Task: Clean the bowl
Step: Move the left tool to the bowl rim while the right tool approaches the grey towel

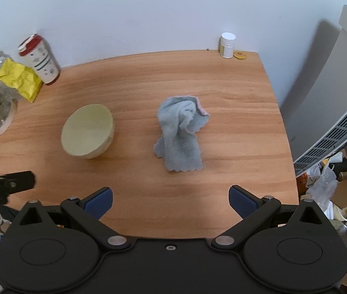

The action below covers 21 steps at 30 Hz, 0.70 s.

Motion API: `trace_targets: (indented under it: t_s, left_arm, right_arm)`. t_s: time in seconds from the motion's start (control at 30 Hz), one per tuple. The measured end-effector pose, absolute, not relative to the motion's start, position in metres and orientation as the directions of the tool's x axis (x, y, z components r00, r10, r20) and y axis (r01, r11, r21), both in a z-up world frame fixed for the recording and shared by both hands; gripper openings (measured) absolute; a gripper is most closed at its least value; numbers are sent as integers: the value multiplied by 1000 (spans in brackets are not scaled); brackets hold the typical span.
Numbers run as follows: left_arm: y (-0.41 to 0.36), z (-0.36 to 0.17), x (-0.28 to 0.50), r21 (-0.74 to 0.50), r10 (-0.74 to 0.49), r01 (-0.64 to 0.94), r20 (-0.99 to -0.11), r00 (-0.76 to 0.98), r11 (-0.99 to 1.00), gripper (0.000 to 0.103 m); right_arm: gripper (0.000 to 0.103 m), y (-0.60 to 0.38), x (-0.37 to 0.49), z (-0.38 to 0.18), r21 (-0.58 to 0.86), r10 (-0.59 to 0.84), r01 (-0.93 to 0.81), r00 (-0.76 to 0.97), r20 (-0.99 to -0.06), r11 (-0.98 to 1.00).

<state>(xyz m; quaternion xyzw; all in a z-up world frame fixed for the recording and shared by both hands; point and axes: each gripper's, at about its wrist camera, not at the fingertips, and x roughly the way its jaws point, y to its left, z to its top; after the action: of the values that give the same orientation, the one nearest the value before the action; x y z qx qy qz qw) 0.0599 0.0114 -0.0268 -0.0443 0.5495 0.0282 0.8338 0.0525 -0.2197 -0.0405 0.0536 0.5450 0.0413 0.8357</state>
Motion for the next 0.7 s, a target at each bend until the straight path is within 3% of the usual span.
trace_targets:
  t_s: [0.43, 0.7]
  left_arm:
    - [22, -76, 116, -17, 41, -170, -942, 332, 985, 103]
    - [36, -103, 133, -41, 43, -246, -944, 326, 968, 103]
  right_arm:
    - [103, -232, 108, -81, 143, 157, -65, 358, -920, 988]
    - [102, -231, 136, -92, 183, 249, -201, 387, -888, 962]
